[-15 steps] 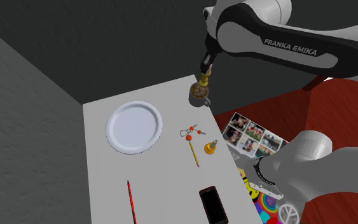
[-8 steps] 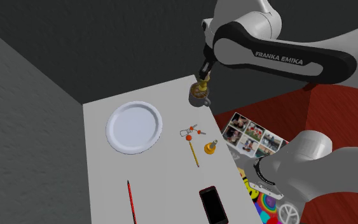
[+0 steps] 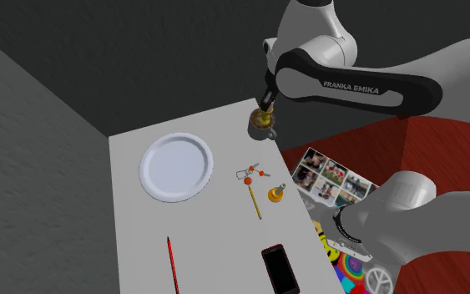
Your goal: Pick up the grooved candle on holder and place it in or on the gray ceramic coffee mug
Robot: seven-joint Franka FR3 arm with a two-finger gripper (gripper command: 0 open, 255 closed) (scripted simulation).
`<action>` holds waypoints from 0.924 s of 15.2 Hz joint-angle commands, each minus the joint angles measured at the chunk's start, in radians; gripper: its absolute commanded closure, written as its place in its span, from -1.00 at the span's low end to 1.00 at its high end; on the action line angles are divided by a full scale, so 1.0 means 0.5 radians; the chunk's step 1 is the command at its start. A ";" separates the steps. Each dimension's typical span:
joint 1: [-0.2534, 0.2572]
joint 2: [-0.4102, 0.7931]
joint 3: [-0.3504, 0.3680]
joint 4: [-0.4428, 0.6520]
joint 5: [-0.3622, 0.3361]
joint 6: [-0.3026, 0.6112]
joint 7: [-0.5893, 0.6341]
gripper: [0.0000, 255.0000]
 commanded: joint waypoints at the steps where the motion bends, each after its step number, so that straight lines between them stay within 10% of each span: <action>1: 0.000 0.000 0.000 -0.011 0.000 0.013 0.000 1.00; 7: 0.000 0.001 0.000 -0.011 0.000 0.012 0.000 1.00; 8: 0.000 0.001 0.000 -0.011 0.000 0.012 0.000 -1.00; 14: -0.002 -0.026 0.002 0.033 -0.005 -0.057 0.004 -1.00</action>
